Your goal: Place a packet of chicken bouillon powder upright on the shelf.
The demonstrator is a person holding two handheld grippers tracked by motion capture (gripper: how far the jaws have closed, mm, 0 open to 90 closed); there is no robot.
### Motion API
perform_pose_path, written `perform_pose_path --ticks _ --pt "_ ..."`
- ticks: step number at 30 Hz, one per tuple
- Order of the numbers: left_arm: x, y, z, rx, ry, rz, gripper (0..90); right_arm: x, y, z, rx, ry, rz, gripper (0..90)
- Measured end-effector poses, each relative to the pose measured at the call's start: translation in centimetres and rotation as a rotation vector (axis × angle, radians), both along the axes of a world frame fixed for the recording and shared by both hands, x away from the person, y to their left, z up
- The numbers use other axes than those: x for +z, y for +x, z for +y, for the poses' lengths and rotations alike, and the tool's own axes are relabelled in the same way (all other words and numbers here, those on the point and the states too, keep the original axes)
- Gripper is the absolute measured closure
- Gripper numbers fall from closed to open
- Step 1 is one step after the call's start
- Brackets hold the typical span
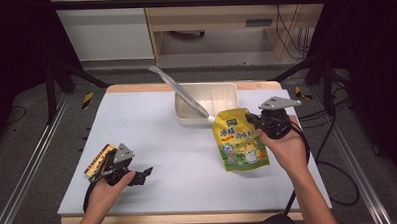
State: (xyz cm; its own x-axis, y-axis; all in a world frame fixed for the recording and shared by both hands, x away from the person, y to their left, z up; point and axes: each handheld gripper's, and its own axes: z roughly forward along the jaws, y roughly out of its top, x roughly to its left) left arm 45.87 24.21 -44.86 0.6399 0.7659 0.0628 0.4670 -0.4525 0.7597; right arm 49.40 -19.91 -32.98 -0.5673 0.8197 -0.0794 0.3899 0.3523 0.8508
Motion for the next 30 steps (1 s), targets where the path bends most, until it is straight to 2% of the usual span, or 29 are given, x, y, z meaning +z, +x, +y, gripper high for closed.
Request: perform_pose_path --ticks 8,17,24,27,30 --pt "0.4 -0.2 -0.2 -0.020 -0.013 -0.012 6.4 1.0 -1.3 1.5 0.081 -0.011 -0.027 90.0" --pt "1.0 -0.5 -0.4 -0.055 -0.038 -0.021 7.2 1.7 -1.7 3.0 0.152 -0.009 -0.042 90.0" --pt "2.6 -1.0 -0.7 -0.115 -0.080 -0.040 10.8 1.9 -2.1 4.7 0.222 -0.015 -0.055 90.0" --pt "3.6 -1.2 -1.2 -0.147 -0.061 -0.056 12.9 2.1 -2.2 5.7 0.260 -0.026 -0.060 90.0" --pt "4.4 -1.0 -1.7 -0.170 -0.075 -0.054 14.1 2.2 -2.2 6.4 0.288 -0.032 -0.061 90.0"
